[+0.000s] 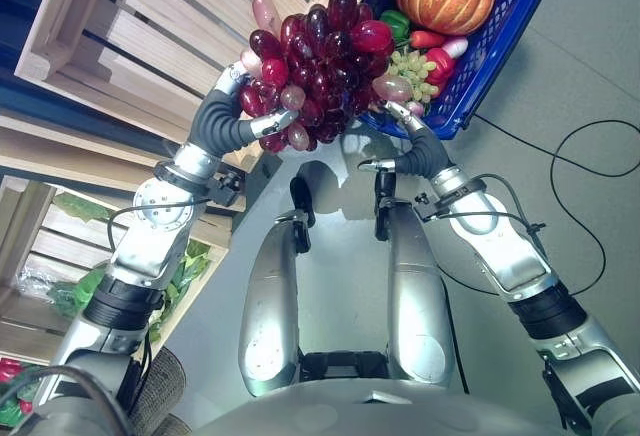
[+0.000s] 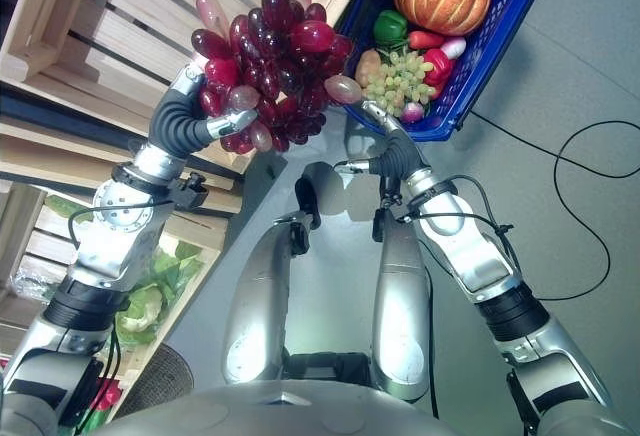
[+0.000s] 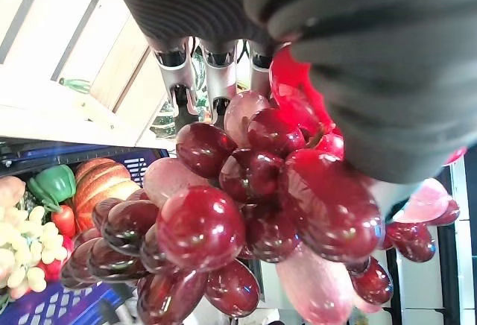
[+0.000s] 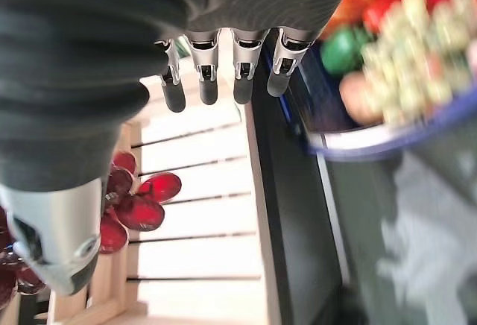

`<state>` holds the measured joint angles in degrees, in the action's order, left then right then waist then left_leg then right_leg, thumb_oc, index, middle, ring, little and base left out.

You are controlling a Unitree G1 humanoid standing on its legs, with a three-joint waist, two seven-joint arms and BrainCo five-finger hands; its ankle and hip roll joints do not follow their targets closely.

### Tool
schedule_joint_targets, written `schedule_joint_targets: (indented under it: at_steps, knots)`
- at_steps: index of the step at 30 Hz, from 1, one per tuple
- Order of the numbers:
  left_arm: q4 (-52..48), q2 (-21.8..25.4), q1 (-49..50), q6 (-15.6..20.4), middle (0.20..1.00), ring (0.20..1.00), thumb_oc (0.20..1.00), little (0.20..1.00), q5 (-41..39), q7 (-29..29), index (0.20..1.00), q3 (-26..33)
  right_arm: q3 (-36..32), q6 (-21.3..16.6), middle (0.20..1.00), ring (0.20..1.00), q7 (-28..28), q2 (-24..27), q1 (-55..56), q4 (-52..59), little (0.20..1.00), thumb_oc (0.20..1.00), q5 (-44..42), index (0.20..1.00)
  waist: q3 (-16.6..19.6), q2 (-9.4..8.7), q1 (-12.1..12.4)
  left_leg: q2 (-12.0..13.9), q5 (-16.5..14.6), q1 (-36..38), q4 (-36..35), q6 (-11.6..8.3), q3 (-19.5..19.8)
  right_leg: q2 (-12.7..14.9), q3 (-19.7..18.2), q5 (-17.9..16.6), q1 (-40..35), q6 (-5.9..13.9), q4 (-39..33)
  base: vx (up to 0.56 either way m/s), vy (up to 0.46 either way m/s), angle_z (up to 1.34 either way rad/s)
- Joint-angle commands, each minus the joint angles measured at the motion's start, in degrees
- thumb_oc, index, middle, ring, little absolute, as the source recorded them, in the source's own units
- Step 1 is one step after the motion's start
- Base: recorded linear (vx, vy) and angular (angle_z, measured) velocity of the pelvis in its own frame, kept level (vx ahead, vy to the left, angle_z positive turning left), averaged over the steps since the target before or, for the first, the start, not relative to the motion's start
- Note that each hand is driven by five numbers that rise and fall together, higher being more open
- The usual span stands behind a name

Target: Pick up fruits and vegetables into the basket

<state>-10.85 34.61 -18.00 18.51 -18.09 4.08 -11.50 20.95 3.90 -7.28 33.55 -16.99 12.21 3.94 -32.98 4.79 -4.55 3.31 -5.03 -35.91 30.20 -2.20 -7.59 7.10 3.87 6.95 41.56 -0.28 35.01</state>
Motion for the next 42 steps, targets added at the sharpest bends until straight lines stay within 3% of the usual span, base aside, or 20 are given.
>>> schedule_joint_targets:
  at_steps: [1,3,4,6,10,16,27,30,31,32,36,37,42]
  knots:
    - [-8.4,-1.1,0.3,4.7,0.200,0.200,0.200,0.200,4.4,-6.8,0.200,0.0,-0.6,-3.8,1.000,1.000,-7.4,0.2,-0.4,7.6,1.000,1.000,4.4,1.000,3.2,-0.13,-0.5,-4.8,-6.8,2.5,-1.6,5.03,-4.6,-3.6,1.9,4.7,-1.8,1.82,0.1,0.00,0.058,-0.11]
    - [-8.6,-1.6,0.5,4.6,0.200,0.200,0.200,0.200,5.7,-9.0,0.200,0.2,-1.0,-4.4,1.000,1.000,-8.5,-0.2,0.0,8.5,1.000,1.000,3.8,1.000,3.2,-0.06,-0.7,-4.9,-6.9,2.5,-1.6,5.01,-4.7,-3.7,1.7,4.8,-1.7,1.87,0.1,-0.04,0.035,-0.07]
    - [-8.9,-2.0,0.4,4.9,0.200,0.200,0.200,0.200,7.1,-11.4,0.200,0.9,-1.5,-5.5,1.000,1.000,-8.7,-0.4,0.2,9.7,1.000,1.000,2.2,1.000,3.2,-0.01,-0.8,-4.8,-5.3,1.2,-2.2,5.27,-5.5,-3.7,2.0,3.3,-0.4,1.48,-0.6,0.00,0.037,-0.04]
    - [-9.5,-2.8,1.5,5.5,0.200,0.200,0.200,0.200,7.9,-13.1,0.200,0.9,-1.4,-6.8,1.000,1.000,-6.0,-1.1,2.1,11.5,1.000,1.000,-2.6,1.000,3.2,0.12,-0.8,-5.0,-7.0,2.6,-1.8,4.86,-4.8,-3.8,1.4,5.1,-1.6,2.02,0.0,0.04,0.034,-0.05]
    - [-10.5,-4.0,2.3,6.6,0.200,0.200,0.200,0.200,5.4,-11.9,0.200,0.8,0.0,-6.5,1.000,1.000,-2.9,-1.8,3.5,12.9,1.000,1.000,-7.2,1.000,3.2,-0.01,-0.6,-4.9,-7.1,2.6,-1.5,4.66,-4.8,-3.6,1.5,5.2,-1.8,2.09,0.0,0.00,-0.004,-0.04]
    - [-10.2,-6.1,1.1,6.4,0.200,0.200,0.200,0.200,1.4,-8.5,0.200,-1.5,3.9,-5.5,1.000,1.000,-3.3,-3.7,1.5,10.7,1.000,1.000,-9.4,1.000,3.2,-0.68,0.0,-4.8,-7.1,2.1,-1.3,4.69,-4.4,-3.4,2.1,5.0,-1.7,2.04,-0.1,-0.02,-0.038,0.01]
    - [-8.7,-7.3,-1.3,2.3,0.200,0.200,0.200,0.200,-1.8,-6.0,0.200,-4.7,7.0,-4.7,1.000,1.000,-4.8,-6.0,-2.6,7.7,1.000,1.000,-5.5,1.000,3.2,-0.74,0.3,-5.0,-6.9,2.1,-1.3,5.07,-3.8,-3.5,2.3,4.7,-1.7,1.96,0.2,0.00,-0.009,0.02]
    - [-8.1,-7.2,-2.0,-0.5,0.200,0.200,0.200,0.200,-1.5,-5.9,0.200,-5.9,7.7,-3.7,1.000,1.000,-7.9,-6.1,-3.9,5.9,1.000,1.000,-3.0,1.000,3.2,-0.70,0.5,-5.1,-7.0,2.3,-1.5,5.19,-3.6,-3.5,2.4,4.7,-1.9,1.94,0.1,-0.03,-0.008,0.01]
    - [-8.1,-7.1,-2.7,-1.4,0.200,0.200,0.200,0.200,-1.8,-5.8,0.200,-6.0,7.6,-3.7,1.000,1.000,-8.4,-6.0,-4.6,5.8,1.000,1.000,-2.3,1.000,3.2,-0.75,0.4,-5.0,-5.3,0.9,-2.0,5.52,-4.2,-3.4,2.8,3.0,-0.6,1.50,-0.7,-0.01,-0.009,0.04]
    - [-8.0,-7.2,-2.3,-2.0,0.200,0.200,0.200,0.200,-1.9,-5.8,0.200,-6.3,7.6,-3.6,1.000,1.000,-8.5,-6.0,-4.2,5.7,1.000,1.000,-2.1,1.000,3.2,-0.72,0.4,-5.2,-6.8,2.2,-1.6,5.23,-3.5,-3.6,2.3,4.4,-1.8,1.95,-0.1,-0.01,-0.003,0.03]
    - [-7.8,-7.1,-2.6,-3.1,0.200,0.200,0.200,0.200,-1.7,-6.5,0.200,-6.8,7.5,-3.0,1.000,1.000,-9.6,-5.7,-5.0,5.8,1.000,1.000,-1.2,1.000,3.2,-0.76,0.3,-5.0,-5.3,0.8,-1.9,5.63,-4.2,-3.4,2.7,2.8,-0.6,1.55,-0.8,-0.02,-0.006,0.02]
    - [-7.8,-7.1,-2.3,-4.2,0.200,0.200,0.200,0.200,-1.2,-7.4,0.200,-7.5,7.8,-2.3,1.000,1.000,-10.0,-5.8,-4.8,5.8,1.000,1.000,-0.9,1.000,3.2,-0.70,0.4,-5.1,-6.8,2.1,-1.5,5.39,-3.6,-3.6,2.2,4.3,-1.7,1.96,-0.1,0.06,0.006,-0.01]
    - [-7.2,-7.1,-2.5,-5.5,0.200,0.200,0.200,0.200,-0.7,-7.9,0.200,-8.7,8.9,-2.4,1.000,1.000,-9.9,-6.1,-5.7,5.4,1.000,1.000,-1.0,1.000,3.2,-0.76,0.6,-5.1,-6.9,2.0,-1.5,5.53,-3.5,-3.6,2.4,4.4,-1.7,1.92,0.0,0.01,0.000,0.00]
